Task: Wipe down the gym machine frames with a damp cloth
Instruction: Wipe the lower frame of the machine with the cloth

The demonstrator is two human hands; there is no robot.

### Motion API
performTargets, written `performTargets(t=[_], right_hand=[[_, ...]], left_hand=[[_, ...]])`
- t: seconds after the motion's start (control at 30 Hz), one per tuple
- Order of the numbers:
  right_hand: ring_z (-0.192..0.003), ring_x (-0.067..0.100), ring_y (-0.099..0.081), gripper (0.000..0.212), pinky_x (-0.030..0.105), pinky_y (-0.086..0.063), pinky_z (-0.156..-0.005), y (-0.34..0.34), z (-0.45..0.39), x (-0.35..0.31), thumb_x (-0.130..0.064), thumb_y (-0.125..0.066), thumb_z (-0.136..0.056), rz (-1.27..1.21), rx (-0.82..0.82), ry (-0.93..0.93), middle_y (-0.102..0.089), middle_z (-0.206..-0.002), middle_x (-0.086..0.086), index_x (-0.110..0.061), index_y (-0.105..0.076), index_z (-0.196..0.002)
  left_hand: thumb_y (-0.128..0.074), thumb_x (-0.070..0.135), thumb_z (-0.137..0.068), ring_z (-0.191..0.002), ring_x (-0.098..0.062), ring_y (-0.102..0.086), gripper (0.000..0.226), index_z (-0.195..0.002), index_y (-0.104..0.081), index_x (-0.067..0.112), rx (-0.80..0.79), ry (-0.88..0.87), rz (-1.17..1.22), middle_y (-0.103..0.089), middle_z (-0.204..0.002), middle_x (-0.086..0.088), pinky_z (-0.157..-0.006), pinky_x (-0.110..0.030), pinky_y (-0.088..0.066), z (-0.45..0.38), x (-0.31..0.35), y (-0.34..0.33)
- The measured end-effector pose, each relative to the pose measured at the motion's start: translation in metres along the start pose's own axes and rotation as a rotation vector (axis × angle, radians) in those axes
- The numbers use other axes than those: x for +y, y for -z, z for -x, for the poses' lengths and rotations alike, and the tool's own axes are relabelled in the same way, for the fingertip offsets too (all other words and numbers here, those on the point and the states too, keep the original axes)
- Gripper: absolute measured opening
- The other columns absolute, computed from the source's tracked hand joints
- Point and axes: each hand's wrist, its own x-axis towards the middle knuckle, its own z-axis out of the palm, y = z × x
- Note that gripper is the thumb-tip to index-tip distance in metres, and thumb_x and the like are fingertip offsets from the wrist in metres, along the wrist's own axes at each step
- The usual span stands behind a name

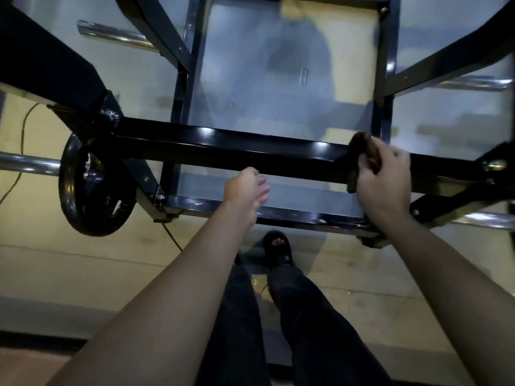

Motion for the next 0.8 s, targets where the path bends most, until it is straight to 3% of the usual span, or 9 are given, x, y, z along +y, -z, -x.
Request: performTargets(t=[0.13, 0.23, 0.33, 0.43, 0.53, 0.63, 0.73, 0.8], right_hand=[[-0.11, 0.015, -0.068, 0.027, 0.036, -0.055, -0.096, 0.011, 0.01, -0.016, -0.027, -0.06, -0.105, -0.619, -0.163, -0.319, -0.071, -0.12, -0.001, -0.031, -0.064, -0.131], [-0.111, 0.019, -0.071, 0.026, 0.039, -0.058, -0.094, 0.021, 0.014, -0.015, -0.029, -0.061, -0.105, -0.836, -0.316, -0.453, -0.075, -0.119, 0.004, -0.026, -0.066, -0.13], [-0.105, 0.017, -0.074, 0.025, 0.032, -0.061, -0.079, 0.037, 0.013, -0.008, -0.033, -0.057, -0.107, -0.893, -0.336, -0.53, -0.077, -0.115, 0.005, -0.023, -0.068, -0.127], [-0.09, 0.015, -0.075, 0.025, 0.027, -0.06, -0.066, 0.047, 0.008, 0.004, -0.035, -0.054, -0.108, -0.808, -0.268, -0.574, -0.076, -0.109, 0.008, -0.016, -0.065, -0.121], [-0.079, 0.016, -0.067, 0.024, 0.025, -0.055, -0.061, 0.057, 0.005, 0.018, -0.038, -0.053, -0.108, -0.691, -0.208, -0.593, -0.072, -0.107, 0.01, -0.016, -0.062, -0.112], [-0.071, 0.015, -0.064, 0.024, 0.032, -0.053, -0.07, 0.062, 0.007, 0.028, -0.04, -0.053, -0.107, -0.566, -0.236, -0.5, -0.072, -0.096, 0.007, -0.02, -0.064, -0.104], [-0.064, 0.014, -0.058, 0.032, 0.026, -0.049, -0.057, 0.063, 0.001, 0.028, -0.046, -0.058, -0.104, -0.511, -0.166, -0.474, -0.065, -0.078, 0.001, -0.018, -0.068, -0.089], [-0.066, 0.014, -0.059, 0.043, 0.025, -0.049, -0.057, 0.065, -0.006, 0.022, -0.058, -0.059, -0.099, -0.515, -0.172, -0.55, -0.065, -0.08, 0.001, -0.017, -0.07, -0.089]], left_hand=[[-0.055, 0.038, -0.105, -0.113, -0.021, -0.067, 0.036, -0.135, -0.061, 0.02, -0.288, -0.086, -0.177, -0.068, -0.127, -0.004, -0.089, -0.03, -0.055, 0.037, -0.011, -0.042], [-0.056, 0.054, -0.101, -0.119, -0.017, -0.066, 0.04, -0.133, -0.063, 0.031, -0.522, -0.161, -0.206, -0.069, -0.127, 0.002, -0.103, -0.04, -0.053, 0.057, -0.017, -0.064], [-0.07, 0.03, -0.097, -0.108, -0.019, -0.068, 0.038, -0.134, -0.061, 0.025, -0.695, -0.214, -0.238, -0.07, -0.119, -0.005, -0.093, -0.04, -0.055, 0.065, -0.028, -0.083], [-0.07, -0.002, -0.093, -0.096, -0.025, -0.067, 0.037, -0.125, -0.06, 0.014, -0.536, -0.254, -0.313, -0.068, -0.11, -0.014, -0.082, -0.042, -0.06, 0.057, -0.036, -0.095], [-0.062, 0.002, -0.096, -0.088, -0.022, -0.072, 0.022, -0.118, -0.064, 0.006, -0.386, -0.195, -0.223, -0.074, -0.098, -0.009, -0.08, -0.044, -0.063, 0.045, -0.034, -0.095], [-0.058, 0.005, -0.095, -0.084, -0.021, -0.073, 0.014, -0.104, -0.067, 0.01, -0.358, -0.124, -0.131, -0.075, -0.087, -0.008, -0.081, -0.043, -0.064, 0.035, -0.026, -0.088], [-0.06, 0.009, -0.095, -0.078, -0.021, -0.07, 0.01, -0.101, -0.068, 0.012, -0.343, -0.084, -0.127, -0.073, -0.081, -0.007, -0.066, -0.033, -0.061, 0.031, -0.02, -0.084], [-0.059, 0.012, -0.098, -0.069, -0.021, -0.071, 0.009, -0.104, -0.067, 0.012, -0.352, -0.073, -0.145, -0.073, -0.077, -0.007, -0.058, -0.027, -0.057, 0.034, -0.018, -0.084]])
